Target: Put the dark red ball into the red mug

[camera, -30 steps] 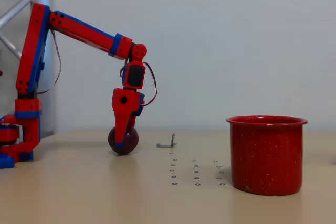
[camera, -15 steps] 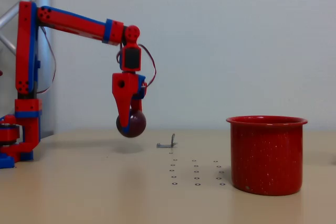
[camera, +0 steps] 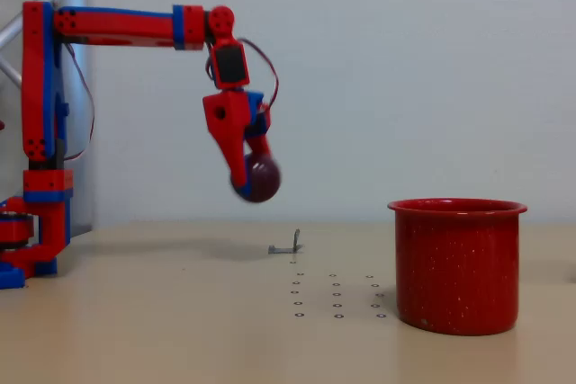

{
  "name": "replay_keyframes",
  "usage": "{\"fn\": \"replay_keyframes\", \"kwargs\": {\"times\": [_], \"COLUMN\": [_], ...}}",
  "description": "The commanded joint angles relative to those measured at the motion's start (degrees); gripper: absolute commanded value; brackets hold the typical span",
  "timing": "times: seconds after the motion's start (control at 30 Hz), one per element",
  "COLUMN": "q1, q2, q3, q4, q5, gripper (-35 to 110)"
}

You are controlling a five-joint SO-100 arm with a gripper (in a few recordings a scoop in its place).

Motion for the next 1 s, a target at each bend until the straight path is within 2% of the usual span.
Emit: {"fn": "replay_keyframes", "kwargs": {"times": [0.0,0.13,0.6,0.97], "q1": [2.6,6.4,14.3,20.5], "q2": [6.9,5.3,-3.4,-13.5], "q3": [-6.9,-11.0,-28.3,-38.3], "q4": [-4.1,-8.1,-8.9,-14.9], "q5": [-2.4,-4.7,-7.2,-10.5], "gripper": [20,21,16,15]}}
